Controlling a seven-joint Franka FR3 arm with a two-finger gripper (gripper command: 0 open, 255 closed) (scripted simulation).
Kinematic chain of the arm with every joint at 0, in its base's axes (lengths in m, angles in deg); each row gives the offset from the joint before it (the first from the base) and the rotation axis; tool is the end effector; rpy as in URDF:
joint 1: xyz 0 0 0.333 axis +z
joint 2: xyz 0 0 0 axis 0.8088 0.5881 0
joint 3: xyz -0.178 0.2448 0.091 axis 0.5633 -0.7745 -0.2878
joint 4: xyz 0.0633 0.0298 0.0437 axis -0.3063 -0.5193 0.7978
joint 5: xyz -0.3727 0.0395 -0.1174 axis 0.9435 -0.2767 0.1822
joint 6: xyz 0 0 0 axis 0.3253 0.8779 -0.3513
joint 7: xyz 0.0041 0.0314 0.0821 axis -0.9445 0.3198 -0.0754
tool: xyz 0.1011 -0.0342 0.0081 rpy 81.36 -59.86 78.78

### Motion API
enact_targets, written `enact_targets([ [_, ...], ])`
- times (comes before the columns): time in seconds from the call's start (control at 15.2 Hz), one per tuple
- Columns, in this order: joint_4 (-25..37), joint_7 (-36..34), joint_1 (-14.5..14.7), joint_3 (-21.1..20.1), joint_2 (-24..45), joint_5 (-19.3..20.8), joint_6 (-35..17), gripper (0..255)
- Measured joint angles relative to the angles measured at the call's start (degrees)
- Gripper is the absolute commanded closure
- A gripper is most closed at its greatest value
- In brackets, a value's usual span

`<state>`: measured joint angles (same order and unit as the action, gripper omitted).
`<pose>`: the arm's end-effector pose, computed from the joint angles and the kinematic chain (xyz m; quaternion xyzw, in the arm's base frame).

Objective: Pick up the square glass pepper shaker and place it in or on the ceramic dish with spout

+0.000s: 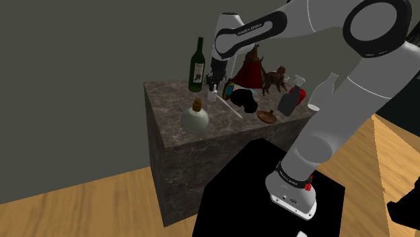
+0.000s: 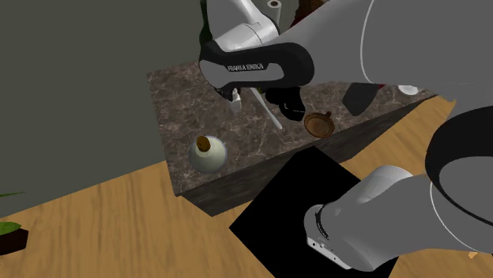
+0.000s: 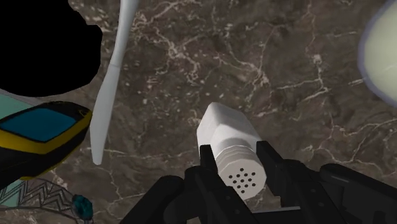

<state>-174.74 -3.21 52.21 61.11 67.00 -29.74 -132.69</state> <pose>0.5074 -0.0600 0.4191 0.9992 0.0137 0.0299 0.0245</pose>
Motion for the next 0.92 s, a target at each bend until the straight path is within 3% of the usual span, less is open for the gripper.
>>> enact_targets([
  [0.73,5.9,0.4,0.0,-0.1,-2.7,-0.1,8.6,255],
  [0.92,4.6,1.2,-0.4,0.4,-5.1,0.2,9.6,255],
])
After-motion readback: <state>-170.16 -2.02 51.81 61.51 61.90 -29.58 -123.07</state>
